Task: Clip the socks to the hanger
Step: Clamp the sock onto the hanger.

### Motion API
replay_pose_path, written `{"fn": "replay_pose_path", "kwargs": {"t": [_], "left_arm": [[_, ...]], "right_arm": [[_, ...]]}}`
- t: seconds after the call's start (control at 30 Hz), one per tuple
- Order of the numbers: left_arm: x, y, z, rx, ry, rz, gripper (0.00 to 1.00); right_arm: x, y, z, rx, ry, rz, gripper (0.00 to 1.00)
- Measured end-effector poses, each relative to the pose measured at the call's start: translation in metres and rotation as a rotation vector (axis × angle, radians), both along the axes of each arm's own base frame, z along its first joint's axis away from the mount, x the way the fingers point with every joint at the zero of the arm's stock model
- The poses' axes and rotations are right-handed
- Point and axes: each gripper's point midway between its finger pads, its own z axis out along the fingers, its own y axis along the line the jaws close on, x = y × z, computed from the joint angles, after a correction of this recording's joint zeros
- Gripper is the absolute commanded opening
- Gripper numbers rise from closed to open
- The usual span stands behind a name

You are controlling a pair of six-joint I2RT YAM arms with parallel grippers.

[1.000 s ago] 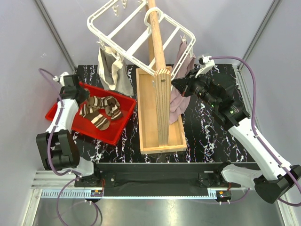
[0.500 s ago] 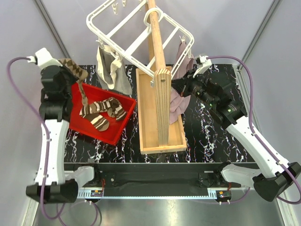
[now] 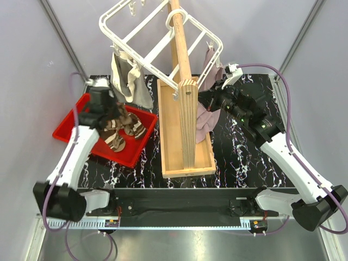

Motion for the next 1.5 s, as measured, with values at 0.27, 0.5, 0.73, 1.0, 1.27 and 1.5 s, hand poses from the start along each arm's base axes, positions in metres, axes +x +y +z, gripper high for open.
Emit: {"fn": "replay_pose_path", "kwargs": {"t": [0.27,0.5,0.73,1.0,1.27,1.5], "left_arm": [[-0.027,-0.052,-0.104,0.025,0.321,-0.146,0.57],[-0.028,-0.047,-0.079,-0.060,0.210,-0.074,0.66],[-0.037,-0.012,-0.084,-0.265,0.160,0.143,0.63],[-0.060,-0.014,-0.120,-0.611,0.288,0.435,0.76],[-0.060,-0.014,-0.110,-0.872,0.321,0.713,0.75],[-0.057,-0.028,-0.147,-1.017,0.458,0.858,0.67]], "right_arm": [[0.000,0.000,0.000,0.000,-0.001,0.001,0.00],[0.000,0.000,0.000,0.000,-0.001,0.002,0.00],[0.000,0.000,0.000,0.000,-0.001,0.004,0.00],[-0.001,0.001,0.000,0.001,-0.001,0.007,0.00],[-0.001,0.001,0.000,0.001,-0.001,0.009,0.00],[-0.002,0.001,0.001,0.002,-0.003,0.010,0.00]]}}
